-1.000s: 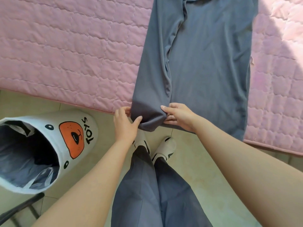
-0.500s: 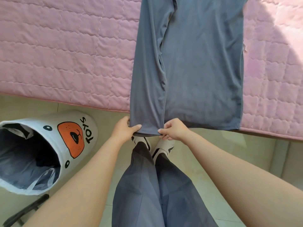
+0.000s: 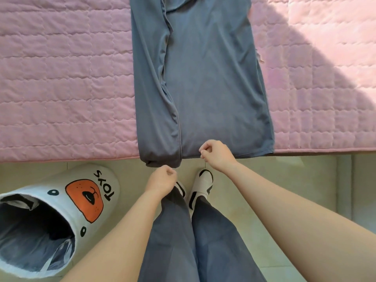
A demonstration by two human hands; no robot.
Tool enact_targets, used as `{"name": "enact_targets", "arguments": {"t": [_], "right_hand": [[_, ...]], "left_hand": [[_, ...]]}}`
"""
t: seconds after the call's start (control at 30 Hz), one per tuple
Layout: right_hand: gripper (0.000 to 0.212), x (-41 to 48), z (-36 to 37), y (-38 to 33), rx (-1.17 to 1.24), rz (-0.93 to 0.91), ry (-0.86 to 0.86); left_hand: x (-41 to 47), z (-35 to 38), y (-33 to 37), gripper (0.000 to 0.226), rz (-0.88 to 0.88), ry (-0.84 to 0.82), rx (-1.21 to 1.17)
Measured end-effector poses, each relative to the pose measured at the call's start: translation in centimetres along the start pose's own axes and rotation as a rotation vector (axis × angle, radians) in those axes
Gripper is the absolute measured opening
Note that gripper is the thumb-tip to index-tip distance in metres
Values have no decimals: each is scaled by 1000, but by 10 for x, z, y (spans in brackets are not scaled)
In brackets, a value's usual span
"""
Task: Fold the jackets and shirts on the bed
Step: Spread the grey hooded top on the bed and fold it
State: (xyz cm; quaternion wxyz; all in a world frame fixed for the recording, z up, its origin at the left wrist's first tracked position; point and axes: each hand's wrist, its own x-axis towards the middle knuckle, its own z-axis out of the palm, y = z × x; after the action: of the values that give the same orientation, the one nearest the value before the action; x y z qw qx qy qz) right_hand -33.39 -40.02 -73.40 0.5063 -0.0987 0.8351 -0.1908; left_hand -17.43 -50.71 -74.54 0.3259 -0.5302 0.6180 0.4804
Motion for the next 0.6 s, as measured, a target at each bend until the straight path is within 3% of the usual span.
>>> {"name": "enact_targets", "arguments": {"t": [0.27, 0.4, 0.53, 0.6], "right_hand": [[23, 8, -74, 42, 156, 5, 431], [44, 24, -93, 60, 1, 58, 670], [59, 35, -100, 70, -21, 199, 762], [56, 38, -102, 73, 70, 197, 717]], "left_hand": [[9, 19, 121, 13, 342, 47, 119], [47, 28, 193, 21, 527, 179, 124], [73, 41, 262, 30, 693, 201, 186], [86, 51, 295, 37, 629, 203, 197]]}}
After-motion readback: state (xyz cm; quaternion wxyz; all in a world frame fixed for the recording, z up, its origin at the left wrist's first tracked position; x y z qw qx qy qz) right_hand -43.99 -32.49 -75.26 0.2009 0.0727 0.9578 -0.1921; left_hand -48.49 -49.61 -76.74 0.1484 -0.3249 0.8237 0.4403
